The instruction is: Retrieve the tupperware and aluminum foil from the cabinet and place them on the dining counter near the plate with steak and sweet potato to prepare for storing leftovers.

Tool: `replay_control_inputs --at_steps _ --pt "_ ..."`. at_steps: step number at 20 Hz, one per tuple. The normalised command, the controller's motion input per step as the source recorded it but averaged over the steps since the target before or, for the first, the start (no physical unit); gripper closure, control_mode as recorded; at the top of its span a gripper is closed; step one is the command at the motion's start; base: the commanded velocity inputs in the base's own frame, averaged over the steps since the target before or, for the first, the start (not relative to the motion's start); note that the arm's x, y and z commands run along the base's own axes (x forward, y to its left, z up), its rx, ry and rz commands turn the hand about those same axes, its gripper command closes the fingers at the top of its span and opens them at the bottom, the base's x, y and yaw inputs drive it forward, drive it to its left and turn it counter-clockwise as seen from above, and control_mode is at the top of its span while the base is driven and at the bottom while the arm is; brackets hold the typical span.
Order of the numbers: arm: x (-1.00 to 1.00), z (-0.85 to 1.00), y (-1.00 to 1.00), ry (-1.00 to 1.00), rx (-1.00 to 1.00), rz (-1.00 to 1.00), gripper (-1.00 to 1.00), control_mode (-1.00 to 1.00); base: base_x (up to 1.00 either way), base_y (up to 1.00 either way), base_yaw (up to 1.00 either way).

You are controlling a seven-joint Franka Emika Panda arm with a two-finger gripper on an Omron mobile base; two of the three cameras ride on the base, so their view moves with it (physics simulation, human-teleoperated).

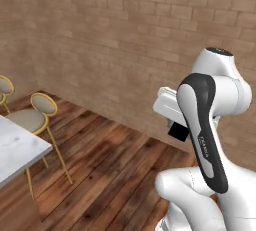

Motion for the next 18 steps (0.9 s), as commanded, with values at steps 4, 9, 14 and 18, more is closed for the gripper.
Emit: replay_control_inputs --at_steps 4,9,14,18 --pt "0.0 0.0 0.0 0.0 0.0 0.0 1.0 1.0 1.0 -0.49 0.44" --pt "0.0 0.0 0.0 0.0 0.0 0.0 1.0 1.0 1.0 -0.48 0.45" --pt "0.0 0.0 0.0 0.0 0.0 0.0 1.0 1.0 1.0 -0.43 0.47" --pt "0.0 0.0 0.0 0.0 0.0 0.0 1.0 1.0 1.0 -0.45 0.48"
